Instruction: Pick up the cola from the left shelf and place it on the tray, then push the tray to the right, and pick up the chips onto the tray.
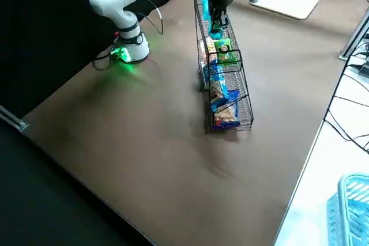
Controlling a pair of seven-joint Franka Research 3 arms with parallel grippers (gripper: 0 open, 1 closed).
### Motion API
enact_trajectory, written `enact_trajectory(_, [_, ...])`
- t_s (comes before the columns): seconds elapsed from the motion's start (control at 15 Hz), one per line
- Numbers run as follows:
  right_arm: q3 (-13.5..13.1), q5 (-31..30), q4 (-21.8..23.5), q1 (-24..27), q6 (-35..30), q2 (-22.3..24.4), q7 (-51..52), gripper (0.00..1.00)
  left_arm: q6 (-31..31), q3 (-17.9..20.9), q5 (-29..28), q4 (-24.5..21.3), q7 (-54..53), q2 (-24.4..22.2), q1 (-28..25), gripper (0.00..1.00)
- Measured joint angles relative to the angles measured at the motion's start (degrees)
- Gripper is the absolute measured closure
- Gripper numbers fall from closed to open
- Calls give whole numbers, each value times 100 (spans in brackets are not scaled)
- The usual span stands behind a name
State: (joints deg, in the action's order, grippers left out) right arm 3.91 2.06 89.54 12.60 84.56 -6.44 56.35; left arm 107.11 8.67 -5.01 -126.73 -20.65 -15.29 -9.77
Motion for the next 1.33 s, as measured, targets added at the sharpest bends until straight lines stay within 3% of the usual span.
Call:
enact_trajectory(0.47, [6, -4, -602, 14, -455, 15, 1, 96, -11, -14, 0, 77, 1, 0, 13, 70])
enact_trajectory(0.67, [18, -4, -810, 11, -639, 34, -9, 96, -238, -24, 0, 339, 4, 0, 15, 70])
enact_trajectory(0.8, [80, 5, -820, -47, -645, 33, -552, 96, -597, -30, 0, 851, 103, -1, 50, 70])
enact_trajectory(1.07, [200, 9, -821, -637, -634, 33, -2375, 96, -721, -47, 1, 1357, 502, 79, 337, 70])
enact_trajectory(1.33, [239, 26, -819, -1294, -597, -1, -4180, 96, -898, -412, 5, 1943, 1509, 609, 691, 70])
